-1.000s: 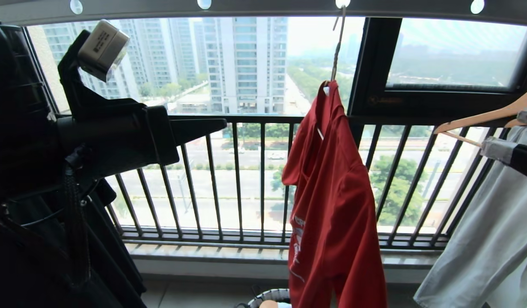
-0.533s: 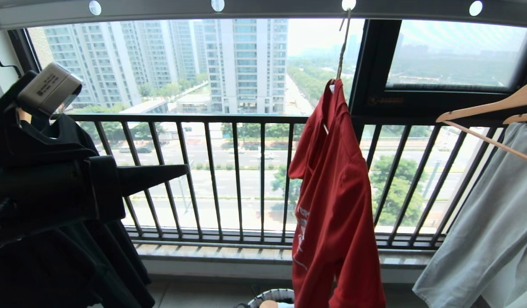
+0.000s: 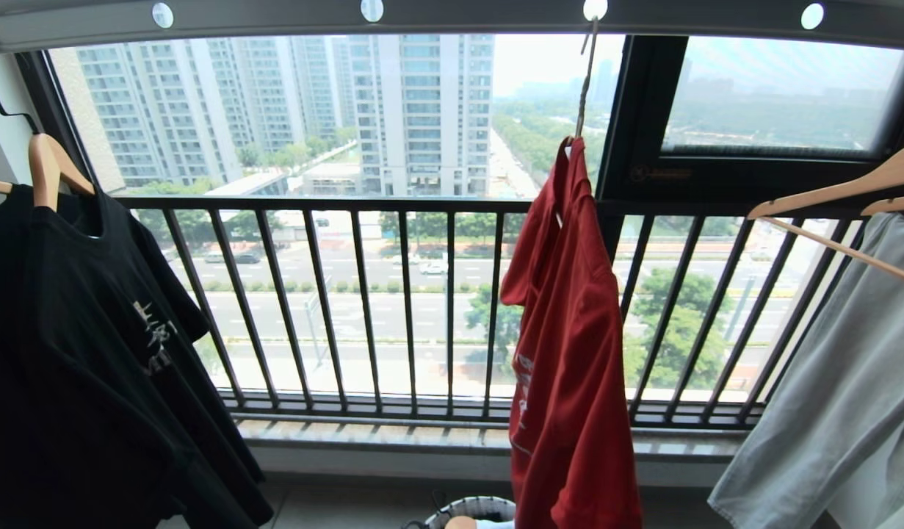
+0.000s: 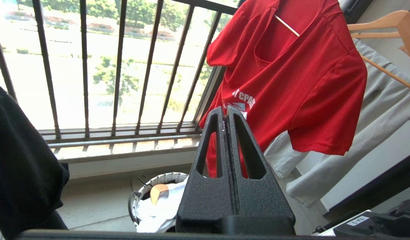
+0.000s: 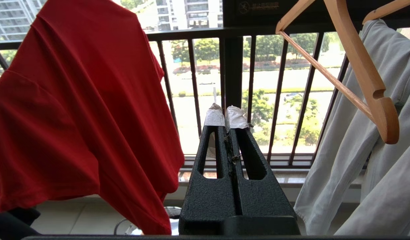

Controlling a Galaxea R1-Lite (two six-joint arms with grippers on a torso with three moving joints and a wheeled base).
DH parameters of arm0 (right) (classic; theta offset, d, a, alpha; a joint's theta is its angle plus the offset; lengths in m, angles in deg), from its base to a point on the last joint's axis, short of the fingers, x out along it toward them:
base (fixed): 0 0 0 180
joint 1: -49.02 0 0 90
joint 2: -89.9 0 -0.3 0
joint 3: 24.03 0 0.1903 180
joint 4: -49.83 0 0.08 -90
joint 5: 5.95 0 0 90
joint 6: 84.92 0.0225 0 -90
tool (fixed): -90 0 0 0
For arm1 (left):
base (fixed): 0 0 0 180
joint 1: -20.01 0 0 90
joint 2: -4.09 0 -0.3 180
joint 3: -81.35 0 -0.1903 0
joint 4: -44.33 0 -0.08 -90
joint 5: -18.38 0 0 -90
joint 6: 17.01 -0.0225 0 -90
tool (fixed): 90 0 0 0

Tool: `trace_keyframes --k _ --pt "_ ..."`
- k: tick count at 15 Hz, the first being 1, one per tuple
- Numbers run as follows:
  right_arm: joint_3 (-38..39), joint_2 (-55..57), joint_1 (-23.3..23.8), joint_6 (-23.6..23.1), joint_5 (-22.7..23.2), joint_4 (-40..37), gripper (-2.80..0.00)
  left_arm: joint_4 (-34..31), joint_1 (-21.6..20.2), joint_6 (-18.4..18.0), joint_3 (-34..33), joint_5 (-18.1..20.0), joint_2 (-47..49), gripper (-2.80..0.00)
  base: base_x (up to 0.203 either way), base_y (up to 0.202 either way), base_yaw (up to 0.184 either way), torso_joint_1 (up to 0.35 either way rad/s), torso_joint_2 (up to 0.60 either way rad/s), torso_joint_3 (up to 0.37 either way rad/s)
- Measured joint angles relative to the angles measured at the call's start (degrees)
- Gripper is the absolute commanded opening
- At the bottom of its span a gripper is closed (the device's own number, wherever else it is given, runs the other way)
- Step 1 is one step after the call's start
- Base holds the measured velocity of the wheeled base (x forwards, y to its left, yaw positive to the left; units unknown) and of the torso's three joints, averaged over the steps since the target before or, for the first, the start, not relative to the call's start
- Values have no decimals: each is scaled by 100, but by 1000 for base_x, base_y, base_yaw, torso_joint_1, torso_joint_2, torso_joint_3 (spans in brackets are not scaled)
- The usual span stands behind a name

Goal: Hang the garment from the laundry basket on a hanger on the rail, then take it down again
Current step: Take the clothes off the clothes rack

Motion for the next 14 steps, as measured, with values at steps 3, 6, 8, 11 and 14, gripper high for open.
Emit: trace_keyframes --k 3,6,8,11,14 --pt "52 -487 235 0 9 -622 -280 -621 -680 -30 -16 84 -994 -280 0 0 0 0 0 0" --pt "384 -877 270 -35 0 -871 -280 -1197 -866 -176 -332 143 -1853 -280 0 0 0 0 0 0" --pt "680 -984 277 -48 11 -846 -280 -1258 -909 -662 -840 9 -2392 -280 0 0 0 0 0 0" --pt "1380 -1045 278 -200 38 -632 -280 -1259 -963 -1762 -1735 -1059 -2828 -280 0 0 0 0 0 0" --pt "2212 -1063 278 -333 38 -68 -280 -1259 -977 -2345 -2524 -1579 -2971 -280 0 0 0 0 0 0"
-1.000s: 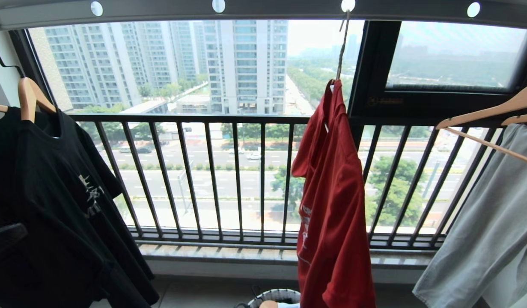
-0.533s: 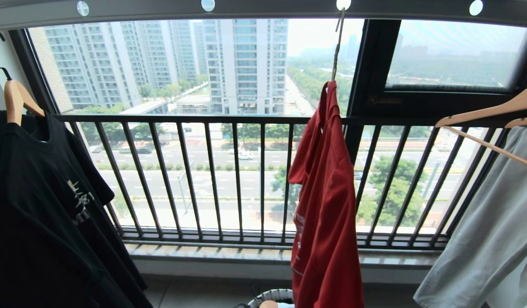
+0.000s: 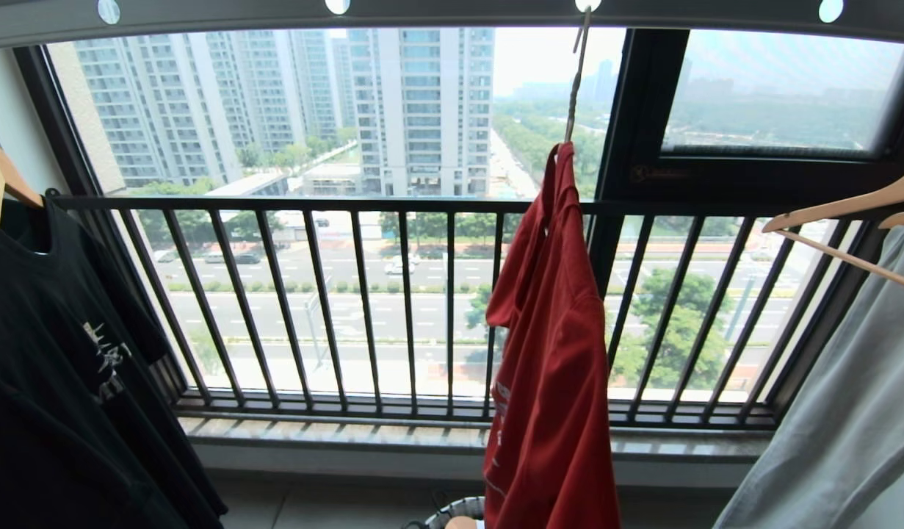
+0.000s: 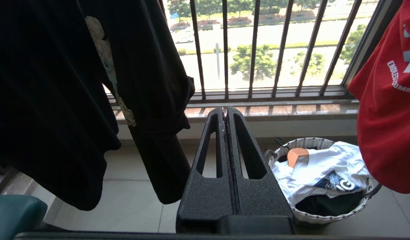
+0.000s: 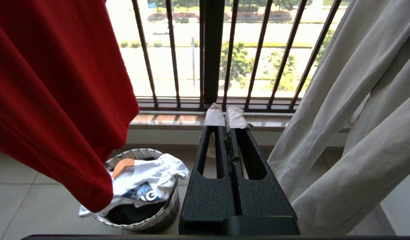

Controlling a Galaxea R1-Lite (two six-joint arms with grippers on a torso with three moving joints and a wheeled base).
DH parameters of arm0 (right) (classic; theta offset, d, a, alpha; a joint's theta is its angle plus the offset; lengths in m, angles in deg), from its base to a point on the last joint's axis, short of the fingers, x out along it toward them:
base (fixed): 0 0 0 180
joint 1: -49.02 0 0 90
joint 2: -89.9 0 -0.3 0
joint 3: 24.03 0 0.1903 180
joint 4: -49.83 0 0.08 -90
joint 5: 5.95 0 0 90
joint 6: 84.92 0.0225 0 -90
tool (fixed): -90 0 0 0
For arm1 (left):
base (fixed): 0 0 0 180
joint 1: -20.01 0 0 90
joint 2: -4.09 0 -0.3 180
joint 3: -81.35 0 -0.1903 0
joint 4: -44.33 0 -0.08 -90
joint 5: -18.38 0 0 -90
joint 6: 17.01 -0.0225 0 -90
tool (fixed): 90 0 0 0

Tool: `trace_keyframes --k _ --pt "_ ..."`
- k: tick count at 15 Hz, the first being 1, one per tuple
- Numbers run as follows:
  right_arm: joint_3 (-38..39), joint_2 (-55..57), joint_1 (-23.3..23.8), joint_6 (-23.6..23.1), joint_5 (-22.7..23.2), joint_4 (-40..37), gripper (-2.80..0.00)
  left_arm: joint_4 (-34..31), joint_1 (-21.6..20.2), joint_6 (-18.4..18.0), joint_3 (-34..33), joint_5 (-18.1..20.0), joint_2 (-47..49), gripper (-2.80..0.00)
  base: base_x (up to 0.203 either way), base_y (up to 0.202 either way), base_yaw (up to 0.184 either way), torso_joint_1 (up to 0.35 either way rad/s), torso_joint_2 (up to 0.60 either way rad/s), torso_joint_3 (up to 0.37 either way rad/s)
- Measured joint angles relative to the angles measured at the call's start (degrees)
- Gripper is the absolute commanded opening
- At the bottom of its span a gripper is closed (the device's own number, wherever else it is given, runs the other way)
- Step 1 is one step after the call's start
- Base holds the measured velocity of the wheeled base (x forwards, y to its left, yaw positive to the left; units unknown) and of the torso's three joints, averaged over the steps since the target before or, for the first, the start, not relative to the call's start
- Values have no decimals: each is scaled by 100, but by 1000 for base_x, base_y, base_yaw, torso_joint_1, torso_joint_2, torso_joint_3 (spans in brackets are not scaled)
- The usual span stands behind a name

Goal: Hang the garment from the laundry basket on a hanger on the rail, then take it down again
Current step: Take the clothes off the clothes rack

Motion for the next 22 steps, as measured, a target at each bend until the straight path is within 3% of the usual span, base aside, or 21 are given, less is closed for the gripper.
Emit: trace_keyframes --k 3,7,9,12,18,22 --pt "845 -2 0 -264 17 649 -280 75 -5 -104 -505 -228 -32 -280 0 0 0 0 0 0" --pt "2234 0 0 -725 59 2060 -280 692 0 -66 -847 -168 -37 -280 0 0 0 0 0 0" --pt "2606 0 0 -713 428 2743 -280 712 3 -27 -886 -135 -42 -280 0 0 0 0 0 0" --pt "2752 1 -2 -763 1025 2264 -280 714 3 41 -903 -143 -42 -280 0 0 0 0 0 0" --pt "2787 1 24 -763 1052 2215 -280 703 3 47 -906 -146 -45 -280 0 0 0 0 0 0" --pt "2790 -73 871 -1059 1108 2220 -280 703 3 41 -908 -145 -45 -280 0 0 0 0 0 0"
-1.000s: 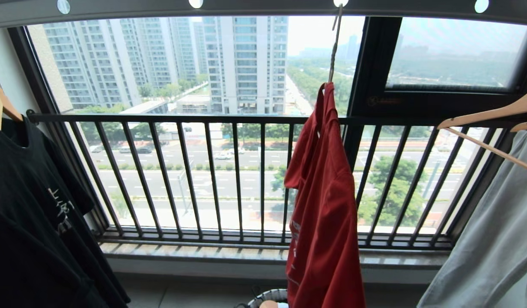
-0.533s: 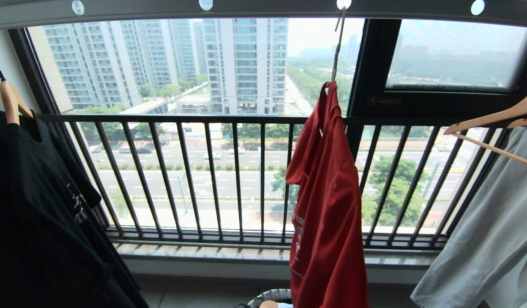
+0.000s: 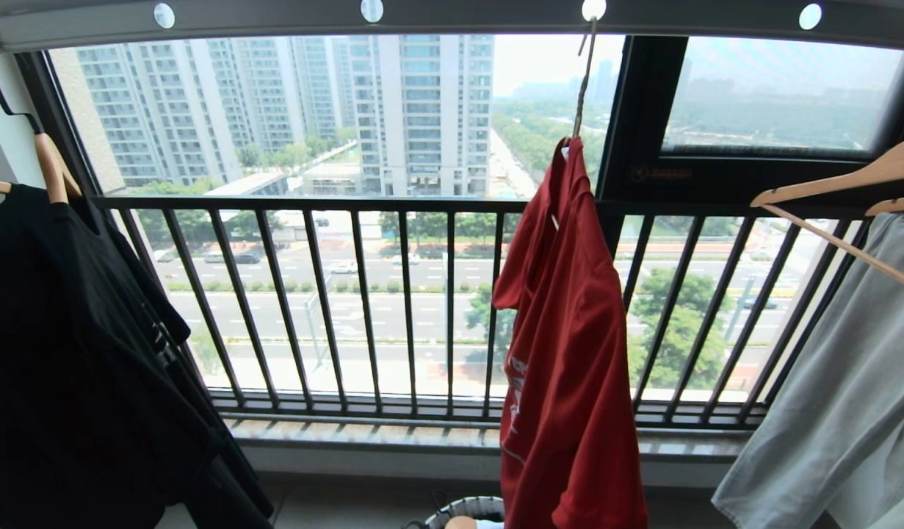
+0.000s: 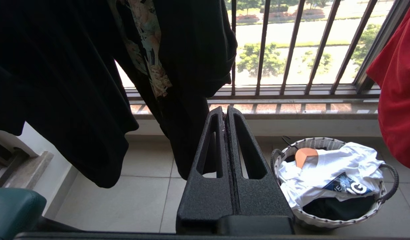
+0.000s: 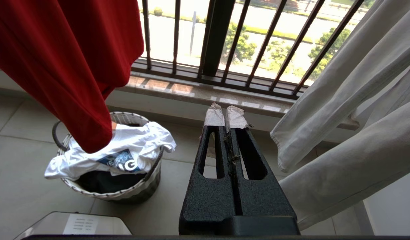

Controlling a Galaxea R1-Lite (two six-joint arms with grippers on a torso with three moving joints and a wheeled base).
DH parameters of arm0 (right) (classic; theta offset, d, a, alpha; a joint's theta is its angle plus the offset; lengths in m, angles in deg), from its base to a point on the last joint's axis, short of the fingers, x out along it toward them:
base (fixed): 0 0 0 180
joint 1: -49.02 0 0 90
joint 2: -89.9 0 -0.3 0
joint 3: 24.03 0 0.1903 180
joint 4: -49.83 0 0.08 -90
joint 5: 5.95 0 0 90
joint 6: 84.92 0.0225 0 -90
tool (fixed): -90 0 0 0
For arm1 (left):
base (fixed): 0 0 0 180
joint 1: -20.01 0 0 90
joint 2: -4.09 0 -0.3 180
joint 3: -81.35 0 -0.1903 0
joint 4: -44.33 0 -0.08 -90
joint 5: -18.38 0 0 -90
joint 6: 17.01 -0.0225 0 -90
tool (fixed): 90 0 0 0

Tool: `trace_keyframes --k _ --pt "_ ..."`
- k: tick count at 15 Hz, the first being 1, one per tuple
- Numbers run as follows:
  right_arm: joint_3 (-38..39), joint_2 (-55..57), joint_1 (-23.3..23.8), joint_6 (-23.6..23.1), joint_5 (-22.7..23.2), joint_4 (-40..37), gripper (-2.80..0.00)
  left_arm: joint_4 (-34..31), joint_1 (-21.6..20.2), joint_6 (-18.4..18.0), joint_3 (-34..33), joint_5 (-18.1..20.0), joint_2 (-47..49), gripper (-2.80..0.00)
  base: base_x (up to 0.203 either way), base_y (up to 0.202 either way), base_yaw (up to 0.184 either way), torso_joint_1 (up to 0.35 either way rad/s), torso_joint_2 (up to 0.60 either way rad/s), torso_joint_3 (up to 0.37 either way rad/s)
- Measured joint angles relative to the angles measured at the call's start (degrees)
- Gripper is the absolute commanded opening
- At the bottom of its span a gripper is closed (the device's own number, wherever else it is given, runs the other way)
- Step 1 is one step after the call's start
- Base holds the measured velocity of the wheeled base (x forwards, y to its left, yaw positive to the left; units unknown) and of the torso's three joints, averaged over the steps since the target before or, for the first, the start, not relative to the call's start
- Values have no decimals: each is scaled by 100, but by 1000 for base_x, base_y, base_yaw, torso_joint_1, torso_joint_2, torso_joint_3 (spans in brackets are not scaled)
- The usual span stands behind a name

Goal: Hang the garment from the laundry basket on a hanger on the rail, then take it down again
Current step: Take the clothes off the clothes rack

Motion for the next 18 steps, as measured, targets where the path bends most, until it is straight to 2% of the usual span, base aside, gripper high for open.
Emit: trace_keyframes --k 2,6,9,14,18 --pt "0 -139 67 15 36 -9 -280 1 0 1 0 0 0 -280 0 0 0 0 0 0" --pt "0 -976 -88 69 119 -18 -280 0 0 88 0 -21 0 -280 0 0 0 0 0 0" --pt "0 -1341 -131 340 96 2 -280 0 0 103 0 -19 0 -280 0 0 0 0 0 0" --pt "0 -1483 -139 462 46 9 -280 0 0 653 -2 -43 0 -280 0 0 0 0 0 0" --pt "0 -1499 -139 462 43 9 -280 6 0 663 -11 -107 2 -280 0 0 0 0 0 0"
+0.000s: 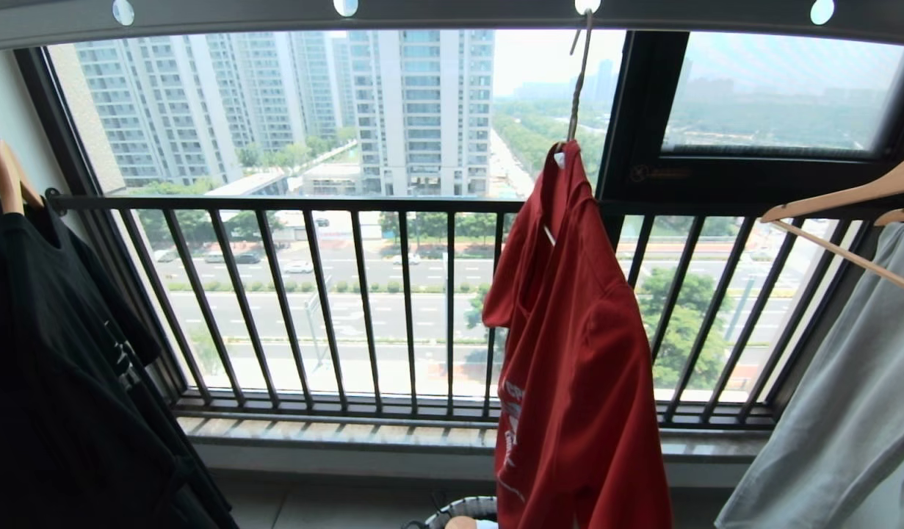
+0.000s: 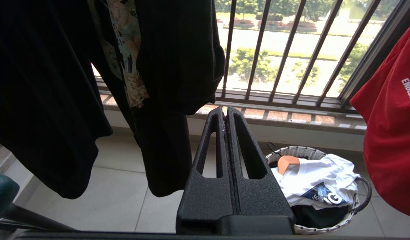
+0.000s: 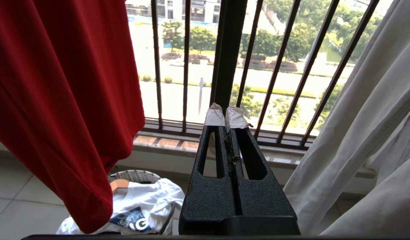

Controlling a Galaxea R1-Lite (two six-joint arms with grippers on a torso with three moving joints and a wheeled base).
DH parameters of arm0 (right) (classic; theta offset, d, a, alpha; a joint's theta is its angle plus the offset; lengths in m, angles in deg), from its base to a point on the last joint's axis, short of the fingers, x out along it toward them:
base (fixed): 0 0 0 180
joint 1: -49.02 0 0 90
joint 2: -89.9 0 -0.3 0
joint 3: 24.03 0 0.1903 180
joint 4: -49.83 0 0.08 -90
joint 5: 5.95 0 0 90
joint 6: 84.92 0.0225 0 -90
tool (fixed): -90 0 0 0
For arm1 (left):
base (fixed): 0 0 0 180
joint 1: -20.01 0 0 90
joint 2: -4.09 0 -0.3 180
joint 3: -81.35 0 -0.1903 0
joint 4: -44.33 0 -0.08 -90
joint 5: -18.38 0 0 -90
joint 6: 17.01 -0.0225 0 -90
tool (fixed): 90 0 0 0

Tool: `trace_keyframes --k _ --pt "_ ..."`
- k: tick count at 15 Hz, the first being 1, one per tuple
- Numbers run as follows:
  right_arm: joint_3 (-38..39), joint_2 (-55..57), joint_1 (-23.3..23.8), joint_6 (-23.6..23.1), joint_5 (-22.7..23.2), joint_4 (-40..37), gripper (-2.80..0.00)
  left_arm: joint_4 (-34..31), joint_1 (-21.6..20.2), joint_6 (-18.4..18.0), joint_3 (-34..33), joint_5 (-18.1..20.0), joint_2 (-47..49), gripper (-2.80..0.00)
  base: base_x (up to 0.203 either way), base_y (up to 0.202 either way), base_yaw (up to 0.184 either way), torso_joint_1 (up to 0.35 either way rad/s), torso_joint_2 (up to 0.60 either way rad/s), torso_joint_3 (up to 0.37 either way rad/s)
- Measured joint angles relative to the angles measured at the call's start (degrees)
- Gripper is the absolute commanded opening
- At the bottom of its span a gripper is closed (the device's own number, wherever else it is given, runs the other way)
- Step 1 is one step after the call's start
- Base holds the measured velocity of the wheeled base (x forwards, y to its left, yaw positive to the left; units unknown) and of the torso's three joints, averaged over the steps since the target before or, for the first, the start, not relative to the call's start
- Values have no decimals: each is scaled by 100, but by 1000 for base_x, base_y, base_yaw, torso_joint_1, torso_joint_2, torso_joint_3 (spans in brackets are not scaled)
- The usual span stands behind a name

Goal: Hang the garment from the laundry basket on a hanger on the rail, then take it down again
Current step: Take the clothes off the clothes rack

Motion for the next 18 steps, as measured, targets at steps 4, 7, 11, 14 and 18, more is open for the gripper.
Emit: trace_keyframes --k 4,7,11,14,18 --pt "0 -2 0 1 1 2 -280 58 0 14 -36 -190 -2 -280 0 0 0 0 0 0" --pt "0 -5 0 0 1 4 -280 889 0 -49 -362 -170 -2 -280 0 0 0 0 0 0" --pt "0 -5 0 0 0 4 -280 1416 0 -94 -571 -126 -2 -280 0 0 0 0 0 0" --pt "0 -5 0 0 -1 5 -280 1447 0 -46 -590 -128 -2 -280 0 0 0 0 0 0" --pt "0 -5 -2 -1 -1 5 -280 1452 0 -46 -595 -128 -2 -280 0 0 0 0 0 0"
